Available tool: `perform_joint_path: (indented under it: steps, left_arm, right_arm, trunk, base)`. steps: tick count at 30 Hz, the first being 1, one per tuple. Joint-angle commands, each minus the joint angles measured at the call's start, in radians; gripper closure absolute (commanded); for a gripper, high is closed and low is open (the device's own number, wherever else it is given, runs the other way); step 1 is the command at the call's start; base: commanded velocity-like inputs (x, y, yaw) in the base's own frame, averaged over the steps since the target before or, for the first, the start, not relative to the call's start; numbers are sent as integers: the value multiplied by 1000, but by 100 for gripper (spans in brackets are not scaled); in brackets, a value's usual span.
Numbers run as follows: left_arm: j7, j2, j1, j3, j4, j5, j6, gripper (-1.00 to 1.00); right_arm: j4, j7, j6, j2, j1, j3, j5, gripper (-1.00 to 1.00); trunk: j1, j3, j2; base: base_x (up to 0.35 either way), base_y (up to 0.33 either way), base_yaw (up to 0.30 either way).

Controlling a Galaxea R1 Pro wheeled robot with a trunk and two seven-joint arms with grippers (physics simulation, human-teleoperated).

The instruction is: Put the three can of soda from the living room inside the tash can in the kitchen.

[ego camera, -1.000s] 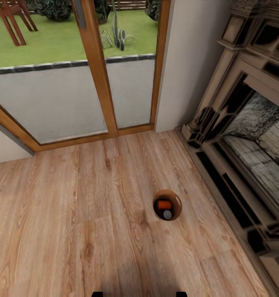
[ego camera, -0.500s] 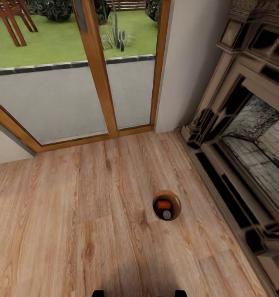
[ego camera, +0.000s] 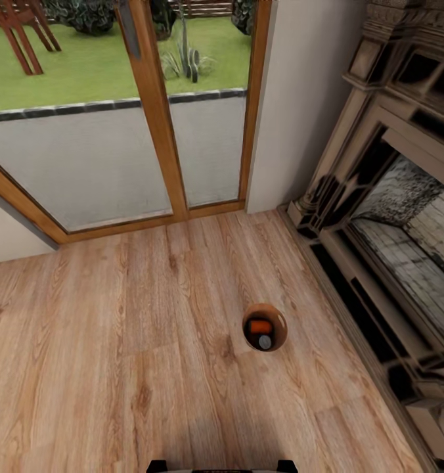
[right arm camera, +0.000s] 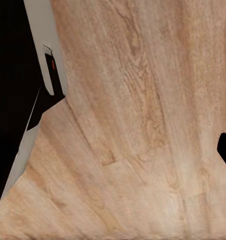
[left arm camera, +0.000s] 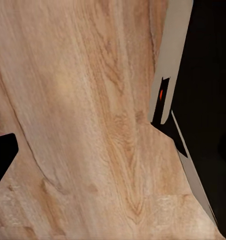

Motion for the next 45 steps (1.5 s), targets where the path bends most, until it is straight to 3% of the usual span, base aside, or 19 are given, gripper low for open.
perform_joint_path:
  steps: [1,11,27,45]
  left_arm:
    - [-14,0,0,6,1,9,-1,-100]
    - [-21,7,32,8,2,10,-1,-100]
    - [31,9,88,8,2,9,0,-100]
    - [34,0,93,4,2,5,2,-100]
  right_arm:
    - [4,4,-5,-1,2,-9,3,-100]
    - [4,1,-3,-1,21,-8,3,-100]
    - [4,1,-2,1,33,-8,3,-100]
    - [6,-18,9,13,72,-7,3,-100]
  trunk:
    - [-4,3,7]
    - [-42,34,77]
    - [-104,84,189]
    - [-173,141,315]
  base:
    - [0,0,0]
    - [0,0,0]
    - [0,0,0]
    - [0,0,0]
